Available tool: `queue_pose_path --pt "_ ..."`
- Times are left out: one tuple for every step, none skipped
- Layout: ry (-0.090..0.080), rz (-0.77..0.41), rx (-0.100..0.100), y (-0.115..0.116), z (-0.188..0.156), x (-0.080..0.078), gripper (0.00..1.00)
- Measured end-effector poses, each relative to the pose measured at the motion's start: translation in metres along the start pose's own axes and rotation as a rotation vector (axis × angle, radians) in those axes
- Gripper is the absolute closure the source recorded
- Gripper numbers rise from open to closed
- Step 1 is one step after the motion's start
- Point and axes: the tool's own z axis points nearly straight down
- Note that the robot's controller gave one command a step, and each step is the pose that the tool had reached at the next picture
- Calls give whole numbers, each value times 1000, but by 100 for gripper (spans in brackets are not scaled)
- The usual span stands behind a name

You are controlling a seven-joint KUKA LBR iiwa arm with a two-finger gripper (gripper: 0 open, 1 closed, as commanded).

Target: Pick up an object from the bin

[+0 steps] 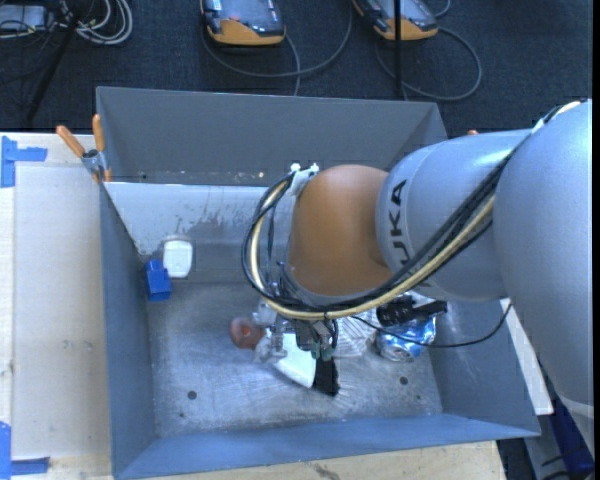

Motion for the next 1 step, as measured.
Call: queue_pose_path --pt "0 -114 -1 18 -104 -11 100"
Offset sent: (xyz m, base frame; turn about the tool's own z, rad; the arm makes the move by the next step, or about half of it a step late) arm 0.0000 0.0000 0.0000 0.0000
